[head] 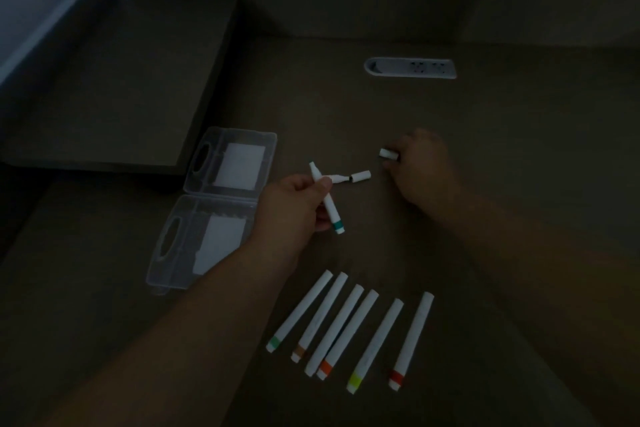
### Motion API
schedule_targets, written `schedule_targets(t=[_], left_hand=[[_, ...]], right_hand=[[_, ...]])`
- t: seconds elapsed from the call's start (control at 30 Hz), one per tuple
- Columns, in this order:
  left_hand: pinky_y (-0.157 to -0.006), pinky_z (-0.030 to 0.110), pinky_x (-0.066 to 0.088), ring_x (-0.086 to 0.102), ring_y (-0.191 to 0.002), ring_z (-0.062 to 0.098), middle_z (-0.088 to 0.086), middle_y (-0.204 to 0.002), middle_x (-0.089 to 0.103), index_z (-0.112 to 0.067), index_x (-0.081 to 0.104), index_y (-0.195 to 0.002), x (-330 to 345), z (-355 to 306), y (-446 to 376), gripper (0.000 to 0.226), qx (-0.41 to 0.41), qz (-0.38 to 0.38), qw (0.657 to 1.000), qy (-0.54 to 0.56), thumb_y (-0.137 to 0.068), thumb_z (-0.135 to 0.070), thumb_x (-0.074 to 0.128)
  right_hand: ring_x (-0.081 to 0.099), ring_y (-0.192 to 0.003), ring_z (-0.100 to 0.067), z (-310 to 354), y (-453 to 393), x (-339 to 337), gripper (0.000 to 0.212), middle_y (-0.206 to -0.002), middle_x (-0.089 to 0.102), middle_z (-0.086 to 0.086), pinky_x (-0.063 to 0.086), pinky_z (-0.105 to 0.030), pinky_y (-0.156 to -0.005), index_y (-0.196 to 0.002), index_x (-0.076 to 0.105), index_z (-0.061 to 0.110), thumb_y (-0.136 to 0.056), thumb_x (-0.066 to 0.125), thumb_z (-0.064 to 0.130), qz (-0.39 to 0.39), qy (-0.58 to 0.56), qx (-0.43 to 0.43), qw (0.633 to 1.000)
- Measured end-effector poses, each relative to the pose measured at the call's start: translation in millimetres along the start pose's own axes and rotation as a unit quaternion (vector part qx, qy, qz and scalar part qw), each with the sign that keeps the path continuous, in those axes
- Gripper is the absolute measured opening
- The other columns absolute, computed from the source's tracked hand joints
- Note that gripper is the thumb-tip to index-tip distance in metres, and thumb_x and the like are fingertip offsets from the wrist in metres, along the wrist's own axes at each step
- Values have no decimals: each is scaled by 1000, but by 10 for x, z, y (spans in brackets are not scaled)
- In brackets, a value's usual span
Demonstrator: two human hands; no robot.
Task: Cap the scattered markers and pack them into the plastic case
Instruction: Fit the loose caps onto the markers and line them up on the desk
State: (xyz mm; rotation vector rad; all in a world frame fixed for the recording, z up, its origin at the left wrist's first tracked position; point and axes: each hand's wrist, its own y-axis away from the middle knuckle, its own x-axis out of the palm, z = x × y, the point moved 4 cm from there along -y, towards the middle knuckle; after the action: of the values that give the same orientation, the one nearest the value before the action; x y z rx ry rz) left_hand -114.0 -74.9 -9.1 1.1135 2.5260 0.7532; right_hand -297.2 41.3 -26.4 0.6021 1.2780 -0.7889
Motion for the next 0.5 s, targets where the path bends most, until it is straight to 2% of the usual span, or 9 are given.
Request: schedule_targets(t=[0.17, 0.27, 0.37, 0.5], left_hand=[[-84, 41, 60, 68, -92, 20, 6, -97, 68, -21, 64, -95, -66, 43, 33, 4, 1, -2, 1000, 10, -96, -23, 61], [-83, 40, 60, 68, -92, 20, 7, -98, 68, -16, 65, -103, -60, 64, 69, 11, -1, 5, 1000, 13, -96, -22, 60], [-82, 38, 59, 68, -93, 20, 7, -101, 68, -17, 64, -102, -19, 66, 118, 10, -3, 24, 1000, 13, -97, -22, 58], [-79, 37, 59, 68, -92, 20, 8, -101, 68, -19, 65, -101, 52, 57, 195, 9, 5, 47, 999, -7, -98, -21, 57]], right_hand=[[57, -100, -23, 9, 82, -7, 26, -109, 61, -7, 47, -37, -86, -109, 68, 17, -95, 57, 36, 48, -6, 16, 999], [54, -98, -14, 88, 352, -122, 20, -106, 55, 2, 44, -29, -82, -110, 63, 23, -96, 57, 35, 42, -108, 24, 993], [51, -90, -4, 228, 686, -268, 12, -100, 49, 13, 44, -21, -77, -106, 55, 34, -95, 58, 31, 64, -201, 27, 977], [49, -84, 3, 327, 1077, -397, 27, -91, 47, 19, 39, -14, -70, -95, 45, 44, -91, 63, 25, 89, -253, 39, 962]])
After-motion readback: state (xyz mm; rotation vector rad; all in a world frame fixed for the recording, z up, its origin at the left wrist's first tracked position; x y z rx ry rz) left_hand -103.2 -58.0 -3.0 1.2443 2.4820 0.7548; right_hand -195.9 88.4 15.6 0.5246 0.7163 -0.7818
